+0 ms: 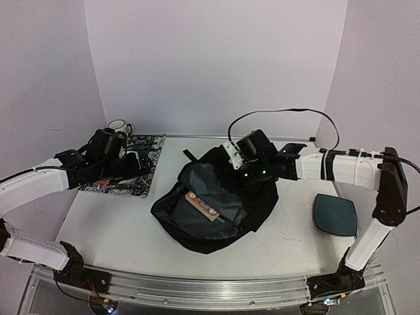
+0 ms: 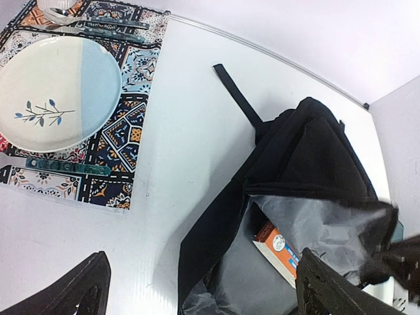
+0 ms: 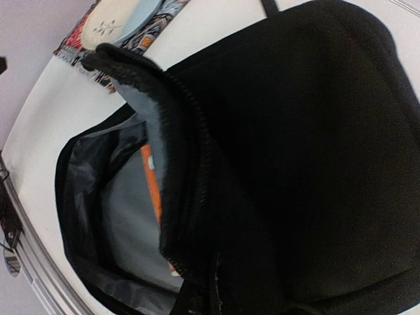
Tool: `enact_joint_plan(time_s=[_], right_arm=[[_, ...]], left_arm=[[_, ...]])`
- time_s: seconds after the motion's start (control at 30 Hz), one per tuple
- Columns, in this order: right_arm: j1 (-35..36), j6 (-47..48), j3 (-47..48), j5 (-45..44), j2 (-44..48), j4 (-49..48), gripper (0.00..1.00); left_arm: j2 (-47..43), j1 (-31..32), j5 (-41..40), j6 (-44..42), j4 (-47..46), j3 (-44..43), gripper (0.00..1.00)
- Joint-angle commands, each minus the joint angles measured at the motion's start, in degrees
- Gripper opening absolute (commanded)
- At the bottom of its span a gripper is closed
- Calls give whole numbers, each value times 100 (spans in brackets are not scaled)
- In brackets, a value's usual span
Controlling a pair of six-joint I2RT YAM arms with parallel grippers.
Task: Pack the student bag
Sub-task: Pick up the largest pocket of the bag from the student bag, then place the largest pocket of the student bag.
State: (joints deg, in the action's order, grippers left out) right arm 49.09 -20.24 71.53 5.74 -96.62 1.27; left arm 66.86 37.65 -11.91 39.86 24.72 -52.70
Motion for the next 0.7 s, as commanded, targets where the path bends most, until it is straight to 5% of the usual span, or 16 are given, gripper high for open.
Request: enact_joint_plan(time_s=[0.0, 0.4, 0.67], right_arm=[[571, 83, 133, 69, 108, 22, 0], [1696, 14, 820, 496, -1106, -8, 4], [1803, 118, 1167, 348, -1245, 15, 47]], left_arm=[[-271, -30, -171, -98, 121, 100, 100], [-416, -30, 294, 66, 112, 388, 99], [-481, -23, 638, 112, 91, 616, 99]])
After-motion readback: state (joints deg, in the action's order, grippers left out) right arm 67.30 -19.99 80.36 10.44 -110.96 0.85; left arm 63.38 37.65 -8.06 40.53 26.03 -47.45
